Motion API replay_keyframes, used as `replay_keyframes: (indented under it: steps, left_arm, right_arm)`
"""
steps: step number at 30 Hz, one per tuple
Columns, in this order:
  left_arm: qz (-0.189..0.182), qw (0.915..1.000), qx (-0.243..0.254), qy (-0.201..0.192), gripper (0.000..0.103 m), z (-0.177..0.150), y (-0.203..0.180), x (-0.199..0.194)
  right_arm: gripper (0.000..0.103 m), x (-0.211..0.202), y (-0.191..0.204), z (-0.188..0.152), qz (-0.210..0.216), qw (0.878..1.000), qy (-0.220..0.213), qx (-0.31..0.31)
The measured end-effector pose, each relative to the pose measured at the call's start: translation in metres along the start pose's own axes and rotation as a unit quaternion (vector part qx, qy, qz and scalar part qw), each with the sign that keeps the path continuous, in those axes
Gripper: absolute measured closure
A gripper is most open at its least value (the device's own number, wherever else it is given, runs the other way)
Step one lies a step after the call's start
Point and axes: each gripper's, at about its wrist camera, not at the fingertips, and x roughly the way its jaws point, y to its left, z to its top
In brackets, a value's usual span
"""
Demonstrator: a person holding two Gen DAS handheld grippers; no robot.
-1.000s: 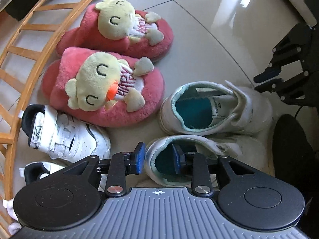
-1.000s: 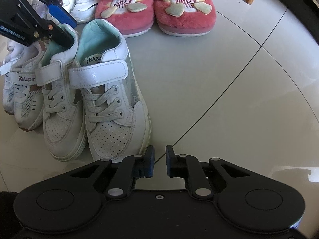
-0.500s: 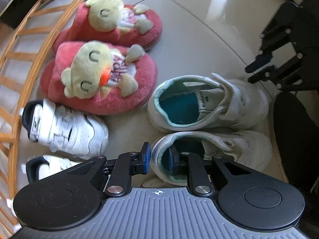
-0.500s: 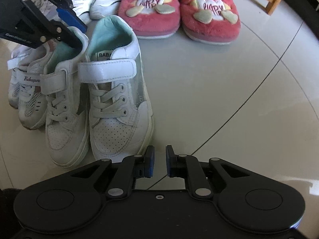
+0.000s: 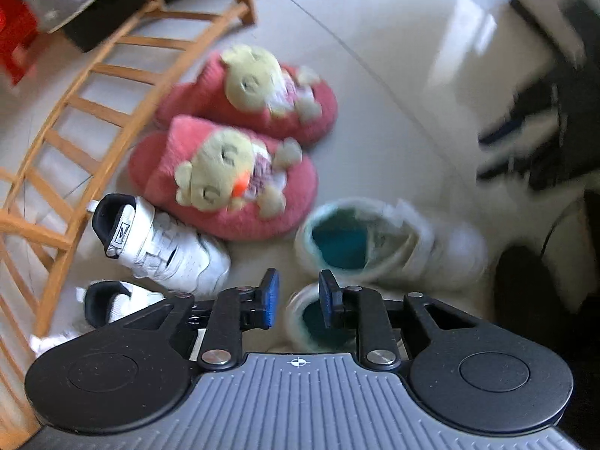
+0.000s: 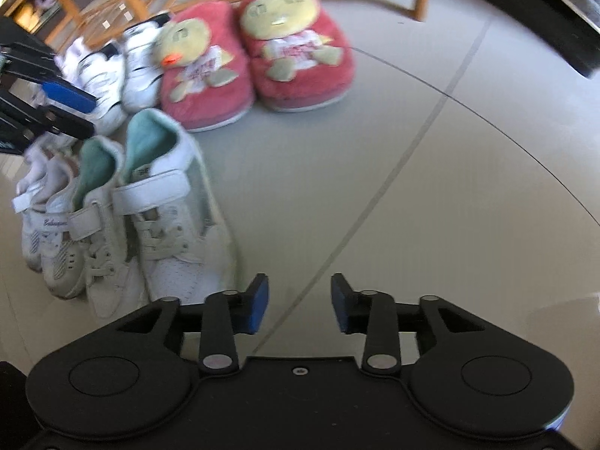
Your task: Organize scattered shoes
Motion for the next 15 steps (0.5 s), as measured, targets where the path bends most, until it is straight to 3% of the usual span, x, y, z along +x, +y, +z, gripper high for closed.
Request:
replay_keyframes:
  steps: [2,6,11,15]
  left_arm:
    - [-0.026,0.9991,-0.031,-0.016,0.071,0.01,-0.008,-0.002]
    - [-0.087,0.9915,-0.086,-0.043,0.071,0.029,-0.033,0.008]
    - [-0.125,0.9793,-0.149,-0.056,0.069,0.046,-0.058,0.042]
    - [-0.087,0.983,-0.157,-0.04,0.07,0.052,-0.082,0.077]
  right_arm:
    - [0.05,-0.008,-0.007,-0.007,-0.003,1.0,-0.001,0.012]
    - [0.041,-0.014,-0.028,-0.018,-0.018,0.999,-0.002,0.046]
    - [0.036,-0.018,-0.051,-0.033,-0.033,0.995,-0.002,0.094]
    - [0.035,-0.02,-0.059,-0.045,-0.036,0.994,0.0,0.107]
